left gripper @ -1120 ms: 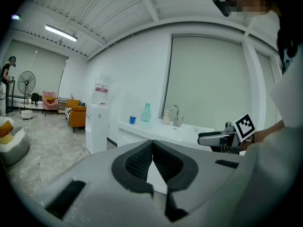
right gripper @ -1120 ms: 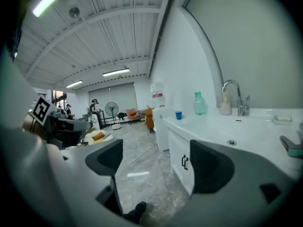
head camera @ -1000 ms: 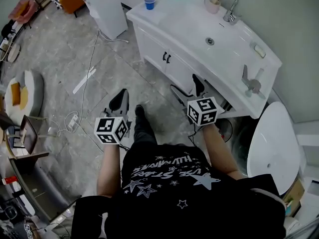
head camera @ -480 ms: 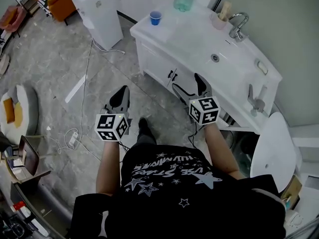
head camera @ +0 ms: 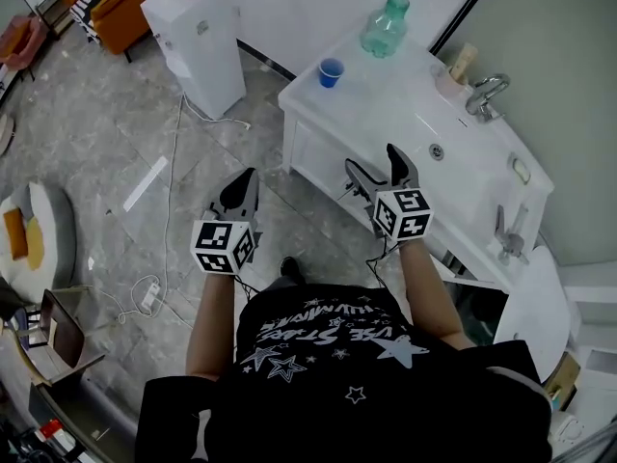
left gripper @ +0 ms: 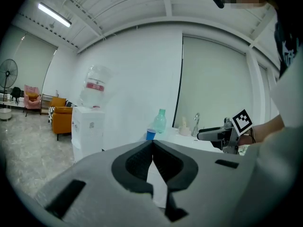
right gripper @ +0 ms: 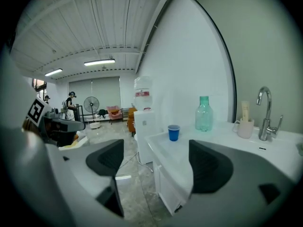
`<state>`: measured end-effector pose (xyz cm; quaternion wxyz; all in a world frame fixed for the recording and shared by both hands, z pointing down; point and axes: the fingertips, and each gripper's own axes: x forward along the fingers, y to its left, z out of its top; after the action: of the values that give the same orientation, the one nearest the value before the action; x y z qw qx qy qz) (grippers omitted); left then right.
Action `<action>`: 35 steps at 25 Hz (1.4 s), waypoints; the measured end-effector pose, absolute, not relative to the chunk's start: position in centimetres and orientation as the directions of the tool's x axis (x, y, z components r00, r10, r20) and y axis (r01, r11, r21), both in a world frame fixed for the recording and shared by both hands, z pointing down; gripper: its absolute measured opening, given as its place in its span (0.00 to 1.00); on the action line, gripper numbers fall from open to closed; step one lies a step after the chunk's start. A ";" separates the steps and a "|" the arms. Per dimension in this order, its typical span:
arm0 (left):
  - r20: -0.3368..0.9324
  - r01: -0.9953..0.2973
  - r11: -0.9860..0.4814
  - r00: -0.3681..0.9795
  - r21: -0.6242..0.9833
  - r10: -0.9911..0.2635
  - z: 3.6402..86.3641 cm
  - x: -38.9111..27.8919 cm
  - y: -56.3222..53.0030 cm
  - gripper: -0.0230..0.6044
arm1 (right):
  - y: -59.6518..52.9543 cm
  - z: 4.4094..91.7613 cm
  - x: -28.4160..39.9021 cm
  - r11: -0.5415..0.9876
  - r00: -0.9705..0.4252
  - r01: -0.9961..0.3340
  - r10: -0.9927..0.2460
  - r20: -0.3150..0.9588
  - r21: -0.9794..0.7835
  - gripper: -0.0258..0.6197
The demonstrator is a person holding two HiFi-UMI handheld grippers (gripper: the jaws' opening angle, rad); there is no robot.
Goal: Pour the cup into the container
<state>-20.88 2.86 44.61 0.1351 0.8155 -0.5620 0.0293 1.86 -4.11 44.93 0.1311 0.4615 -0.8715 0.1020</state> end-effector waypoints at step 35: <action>0.281 -0.957 -0.246 0.280 0.152 -0.918 46.2 -22.3 -19.1 0.05 | -28.1 53.0 -2.4 0.705 -0.634 -0.709 -0.619 0.463 -0.027 0.67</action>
<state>-22.27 -19.05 46.16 0.1471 0.7863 -0.5963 0.0668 -2.42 -28.10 53.04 0.2152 0.3697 -0.8979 0.1036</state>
